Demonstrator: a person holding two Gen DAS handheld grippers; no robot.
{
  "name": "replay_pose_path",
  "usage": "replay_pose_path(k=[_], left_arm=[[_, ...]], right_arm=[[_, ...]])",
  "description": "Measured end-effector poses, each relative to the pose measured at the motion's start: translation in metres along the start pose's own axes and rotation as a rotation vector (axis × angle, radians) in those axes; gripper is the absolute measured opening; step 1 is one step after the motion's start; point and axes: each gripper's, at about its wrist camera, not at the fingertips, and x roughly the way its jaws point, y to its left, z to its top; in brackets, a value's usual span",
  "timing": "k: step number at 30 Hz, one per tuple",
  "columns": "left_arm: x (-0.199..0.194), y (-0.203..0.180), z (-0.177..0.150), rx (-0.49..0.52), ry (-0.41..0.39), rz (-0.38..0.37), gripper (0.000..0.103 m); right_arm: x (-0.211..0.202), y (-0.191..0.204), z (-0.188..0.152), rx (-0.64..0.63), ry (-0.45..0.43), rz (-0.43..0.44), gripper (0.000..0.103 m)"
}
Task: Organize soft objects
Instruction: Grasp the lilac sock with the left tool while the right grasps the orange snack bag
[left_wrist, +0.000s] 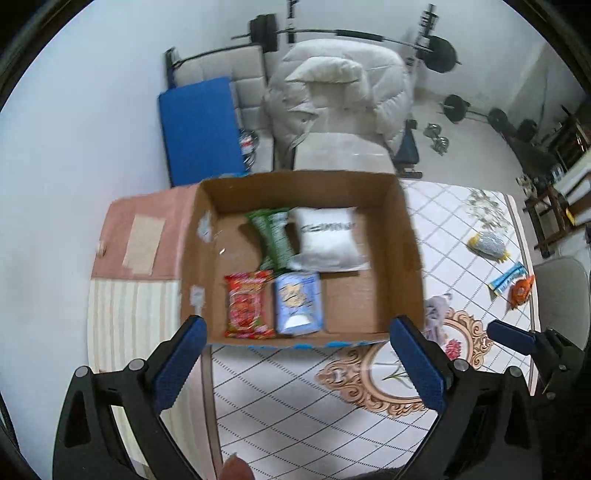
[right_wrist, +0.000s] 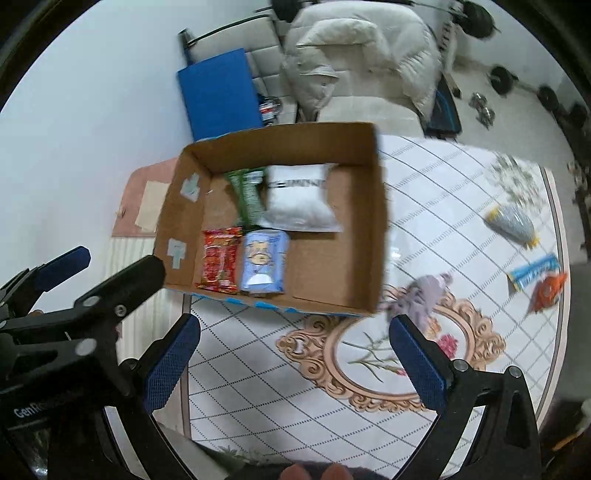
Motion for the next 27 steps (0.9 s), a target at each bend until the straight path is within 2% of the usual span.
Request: replay_pose_path(k=[4, 7, 10, 13, 16, 19, 24, 26, 27], left_arm=[[0.014, -0.080, 0.014, 0.128, 0.030, -0.037, 0.102], [0.042, -0.140, 0.022, 0.223, 0.066, -0.064, 0.101], [0.105, -0.216, 0.025, 0.410, 0.243, -0.073, 0.101], [0.166, -0.265, 0.016, 0.539, 0.398, -0.046, 0.101], [0.219, -0.292, 0.000, 0.626, 0.528, 0.008, 0.101], [0.256, -0.303, -0.015, 0.669, 0.611, 0.060, 0.101], [0.289, -0.306, -0.025, 0.645, 0.693, 0.074, 0.101], [0.298, -0.305, -0.026, 0.612, 0.724, 0.066, 0.095], [0.301, -0.305, -0.027, 0.600, 0.734, 0.064, 0.085]], right_arm=[[-0.014, -0.086, -0.011, 0.144, 0.024, -0.017, 0.103], [-0.020, -0.162, -0.022, 0.247, 0.053, -0.085, 0.103], [-0.023, -0.245, -0.036, 0.359, 0.067, -0.151, 0.103], [-0.020, -0.319, -0.044, 0.470, 0.080, -0.170, 0.103], [-0.013, -0.374, -0.047, 0.547, 0.093, -0.154, 0.103], [0.000, -0.424, -0.043, 0.597, 0.108, -0.141, 0.103], [0.026, -0.473, -0.029, 0.628, 0.144, -0.098, 0.103], [0.040, -0.483, -0.020, 0.622, 0.166, -0.089, 0.103], [0.045, -0.487, -0.017, 0.630, 0.174, -0.080, 0.103]])
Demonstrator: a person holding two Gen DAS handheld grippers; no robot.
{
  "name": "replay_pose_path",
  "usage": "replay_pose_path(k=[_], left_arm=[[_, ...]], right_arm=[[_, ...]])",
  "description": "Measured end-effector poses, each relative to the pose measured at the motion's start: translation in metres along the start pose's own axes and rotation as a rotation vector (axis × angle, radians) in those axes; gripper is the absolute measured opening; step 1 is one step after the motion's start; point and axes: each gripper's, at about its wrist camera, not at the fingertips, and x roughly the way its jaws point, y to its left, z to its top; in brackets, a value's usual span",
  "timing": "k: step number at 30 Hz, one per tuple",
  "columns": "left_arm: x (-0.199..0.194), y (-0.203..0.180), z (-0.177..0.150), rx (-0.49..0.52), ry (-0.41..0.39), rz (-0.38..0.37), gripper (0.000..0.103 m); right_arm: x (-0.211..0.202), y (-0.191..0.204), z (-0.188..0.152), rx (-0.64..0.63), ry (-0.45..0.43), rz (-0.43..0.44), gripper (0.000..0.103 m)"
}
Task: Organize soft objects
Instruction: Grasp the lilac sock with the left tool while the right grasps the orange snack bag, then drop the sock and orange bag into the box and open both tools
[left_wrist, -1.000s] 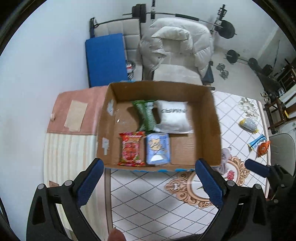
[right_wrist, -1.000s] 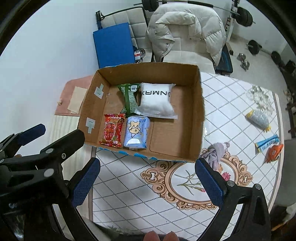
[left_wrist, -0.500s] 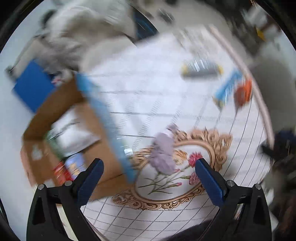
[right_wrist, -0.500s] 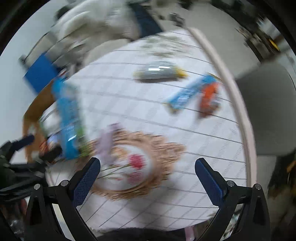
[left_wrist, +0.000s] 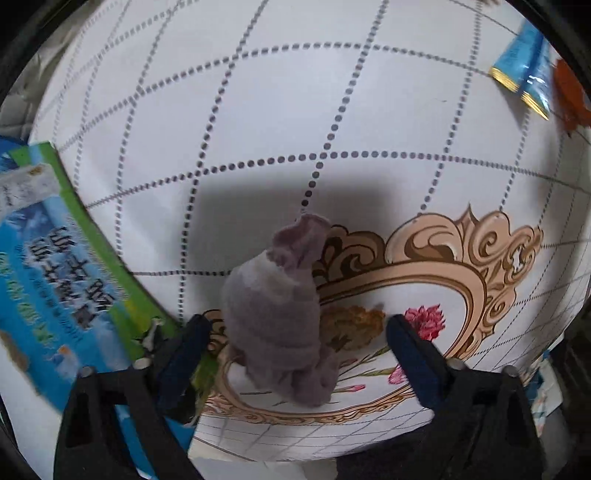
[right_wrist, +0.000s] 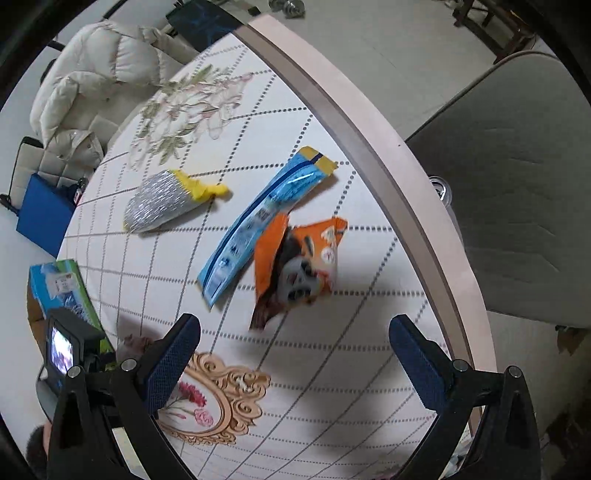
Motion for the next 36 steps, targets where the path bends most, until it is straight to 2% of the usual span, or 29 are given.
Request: replay_pose_path(k=[1, 2, 4, 5, 7, 9, 10, 15, 19, 22, 24, 29, 32, 36], left_arm=[[0.005, 0.000, 0.001, -0.017, 0.019, -0.022, 0.069], [0.008, 0.000, 0.001, -0.028, 0.028, -0.029, 0.063], [0.011, 0.001, 0.000, -0.066, 0.028, -0.058, 0.042], [0.010, 0.002, -0.001, -0.085, 0.021, -0.084, 0.038], [0.007, 0.005, -0.005, -0.132, -0.008, -0.112, 0.037], [0.000, 0.008, -0.010, -0.173, -0.047, -0.126, 0.037], [-0.004, 0.008, -0.012, -0.187, -0.064, -0.135, 0.037], [-0.038, 0.012, -0.034, -0.237, -0.186, -0.178, 0.036], [-0.076, 0.022, -0.066, -0.276, -0.306, -0.221, 0.036], [-0.105, 0.037, -0.096, -0.302, -0.392, -0.249, 0.036], [-0.124, 0.061, -0.124, -0.328, -0.451, -0.252, 0.036], [-0.156, 0.156, -0.185, -0.429, -0.521, -0.240, 0.036], [-0.151, 0.205, -0.202, -0.494, -0.529, -0.192, 0.036], [-0.126, 0.288, -0.216, -0.583, -0.482, -0.142, 0.036]], right_arm=[[0.008, -0.002, 0.008, 0.008, 0.018, 0.020, 0.103], [0.013, -0.002, 0.012, 0.012, 0.034, 0.032, 0.103], [0.028, -0.003, 0.021, 0.038, 0.076, 0.064, 0.103], [0.033, -0.004, 0.023, 0.052, 0.092, 0.079, 0.103], [0.047, -0.005, 0.027, 0.077, 0.130, 0.110, 0.093], [0.059, -0.005, 0.028, 0.086, 0.156, 0.097, 0.059], [0.062, -0.003, 0.027, 0.078, 0.154, 0.084, 0.055], [0.050, 0.008, 0.013, 0.031, 0.092, 0.029, 0.050], [0.022, 0.040, -0.018, -0.061, 0.040, 0.035, 0.049], [-0.005, 0.087, -0.052, -0.180, 0.010, 0.079, 0.049], [-0.021, 0.122, -0.074, -0.259, -0.003, 0.110, 0.049], [-0.053, 0.243, -0.137, -0.496, -0.019, 0.217, 0.049], [-0.051, 0.314, -0.168, -0.619, -0.015, 0.232, 0.049], [-0.019, 0.393, -0.199, -0.748, -0.018, 0.155, 0.049]])
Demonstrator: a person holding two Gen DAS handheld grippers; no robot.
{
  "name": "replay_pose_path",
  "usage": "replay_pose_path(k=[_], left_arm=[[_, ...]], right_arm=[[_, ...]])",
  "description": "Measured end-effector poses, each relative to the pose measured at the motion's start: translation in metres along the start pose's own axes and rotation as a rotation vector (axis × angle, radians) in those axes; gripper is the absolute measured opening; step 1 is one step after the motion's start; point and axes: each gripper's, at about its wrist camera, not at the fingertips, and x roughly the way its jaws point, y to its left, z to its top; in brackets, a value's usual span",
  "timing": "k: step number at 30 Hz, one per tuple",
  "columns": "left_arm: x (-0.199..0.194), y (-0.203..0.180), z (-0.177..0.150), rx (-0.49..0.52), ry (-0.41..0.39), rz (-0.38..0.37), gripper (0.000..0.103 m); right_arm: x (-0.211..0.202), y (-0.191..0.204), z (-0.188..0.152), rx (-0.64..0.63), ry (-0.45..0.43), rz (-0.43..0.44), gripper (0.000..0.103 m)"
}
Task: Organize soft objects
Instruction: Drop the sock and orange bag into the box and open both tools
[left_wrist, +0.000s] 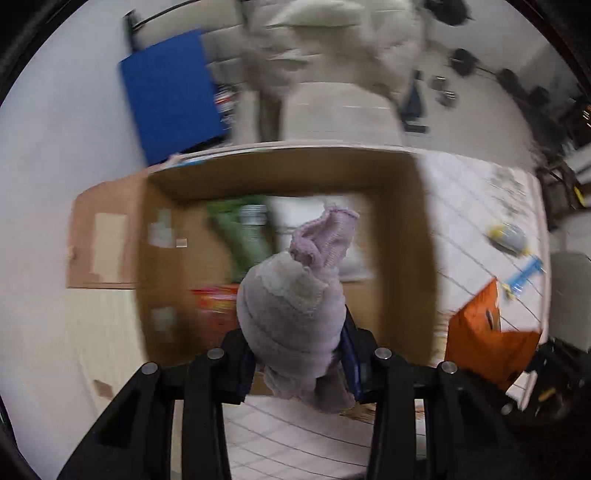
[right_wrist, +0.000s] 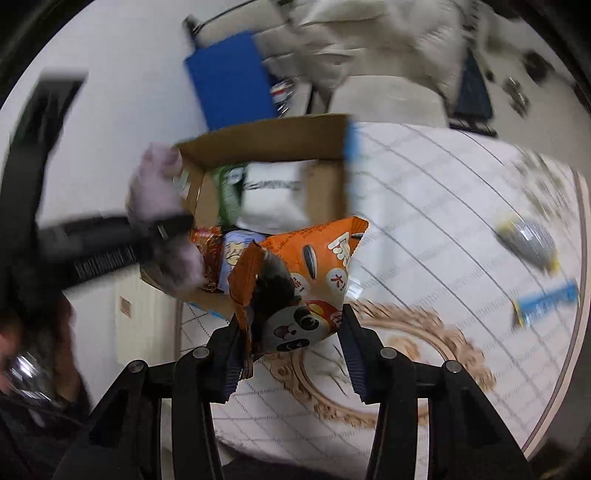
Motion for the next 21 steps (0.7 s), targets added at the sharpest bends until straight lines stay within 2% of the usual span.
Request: replay_pose_path(k=[3, 7, 10, 16, 19, 21], left_arm=[[0.026, 0.040, 0.014, -0.025, 0.052, 0.024, 0.036], [0.063, 0.073, 0.031, -0.048, 0.124, 0.024, 0.036], [0.087, 0.085, 0.039, -0.047, 0.167, 0.025, 0.036], [0.121, 0.097, 0.051, -0.028, 0.225, 0.043, 0.036], [0.130, 0.098, 0.058, -0.016, 0.245, 0.039, 0.040], [0.135, 0.100, 0.060, -0.021, 0.267, 0.011, 0.046]], right_arm=[[0.047, 0.041, 0.019, -0.086, 0.058, -0.062, 0.049], [0.106, 0.069, 0.035, -0.172, 0.139, -0.162, 0.049], [0.134, 0.067, 0.039, -0.191, 0.179, -0.217, 0.049], [0.164, 0.060, 0.041, -0.188, 0.232, -0.270, 0.050], [0.176, 0.062, 0.040, -0.200, 0.261, -0.287, 0.051], [0.184, 0.063, 0.040, -0.201, 0.291, -0.291, 0.058]])
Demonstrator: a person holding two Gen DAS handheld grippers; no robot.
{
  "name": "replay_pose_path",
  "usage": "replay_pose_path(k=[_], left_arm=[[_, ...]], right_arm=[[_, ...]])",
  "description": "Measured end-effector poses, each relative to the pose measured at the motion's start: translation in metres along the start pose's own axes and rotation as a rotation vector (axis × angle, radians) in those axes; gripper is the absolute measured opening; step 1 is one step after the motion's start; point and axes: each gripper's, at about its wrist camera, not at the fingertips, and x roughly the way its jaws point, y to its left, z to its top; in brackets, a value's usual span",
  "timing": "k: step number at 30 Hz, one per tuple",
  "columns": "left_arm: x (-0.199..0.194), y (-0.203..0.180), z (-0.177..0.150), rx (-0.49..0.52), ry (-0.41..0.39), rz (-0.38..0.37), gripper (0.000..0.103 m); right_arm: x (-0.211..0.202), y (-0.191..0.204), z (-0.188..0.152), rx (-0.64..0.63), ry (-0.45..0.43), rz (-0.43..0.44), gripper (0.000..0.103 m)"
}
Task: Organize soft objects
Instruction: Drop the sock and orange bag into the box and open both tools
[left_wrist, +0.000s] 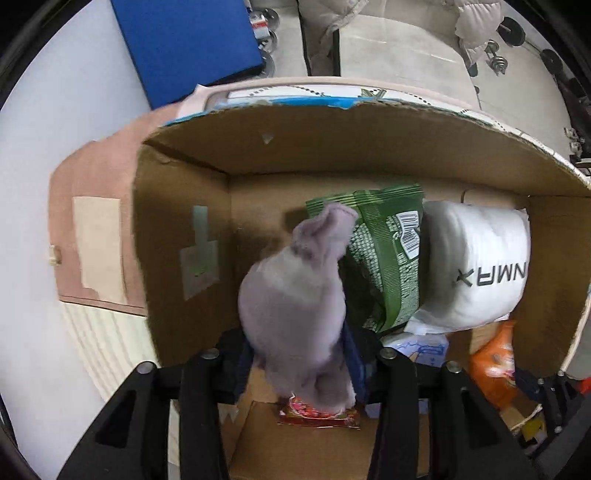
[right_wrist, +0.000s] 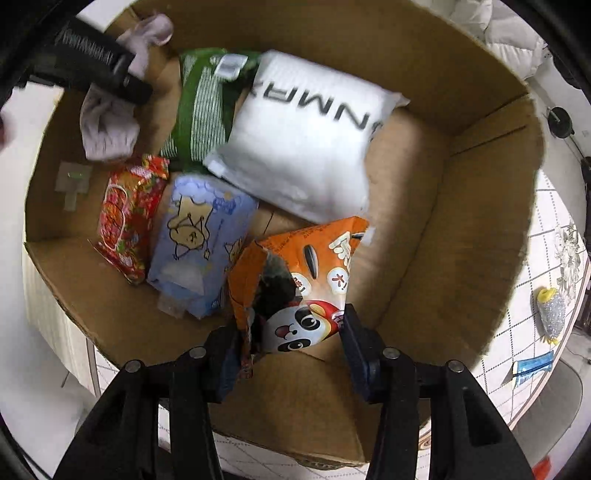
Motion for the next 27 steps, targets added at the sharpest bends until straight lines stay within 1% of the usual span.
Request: replay_pose_path(k=[1, 2, 3, 4, 7, 9, 11, 14, 16, 18, 23, 27], left_arm=[[0.000, 0.001, 0.001, -0.004, 0.011, -0.014, 0.054], [-0.001, 0.002, 0.001, -0.009, 0.014, -0.033, 0.060], [-0.003, 0.002, 0.001, -0.012, 0.010, -0.047, 0.074], [-0.007, 0.003, 0.000, -0.016, -0.003, -0.051, 0.081], [-0.018, 0.006, -0.004, -0.024, -0.030, -0.059, 0.083], [-0.027, 0.007, -0.010, -0.031, -0.048, -0.070, 0.084], [-0.035, 0.008, -0.018, -0.036, -0.067, -0.085, 0.084], [-0.048, 0.008, -0.035, -0.050, -0.111, -0.108, 0.087], [-0.056, 0.007, -0.048, -0.049, -0.144, -0.108, 0.097], [-0.066, 0.003, -0.067, -0.059, -0.194, -0.103, 0.098], [-0.083, -0.001, -0.106, -0.102, -0.298, -0.091, 0.098], [-0.098, -0.005, -0.139, -0.123, -0.368, -0.078, 0.098]], right_arm=[[0.002, 0.002, 0.001, -0.001, 0.010, 0.002, 0.065], [0.002, 0.001, 0.001, 0.005, 0.014, 0.014, 0.082], [0.002, 0.000, 0.001, 0.015, 0.016, 0.034, 0.091], [0.000, -0.001, 0.001, 0.028, 0.016, 0.052, 0.092], [-0.005, -0.008, -0.001, 0.057, 0.010, 0.069, 0.093], [-0.011, -0.015, -0.003, 0.083, 0.003, 0.076, 0.100], [-0.019, -0.022, -0.003, 0.119, -0.012, 0.103, 0.103], [-0.035, -0.030, -0.010, 0.172, -0.042, 0.134, 0.103], [-0.042, -0.036, -0.015, 0.205, -0.067, 0.142, 0.103], [-0.049, -0.038, -0.024, 0.234, -0.088, 0.148, 0.103], [-0.074, -0.042, -0.047, 0.297, -0.150, 0.126, 0.103], [-0.088, -0.034, -0.068, 0.312, -0.206, 0.064, 0.103]])
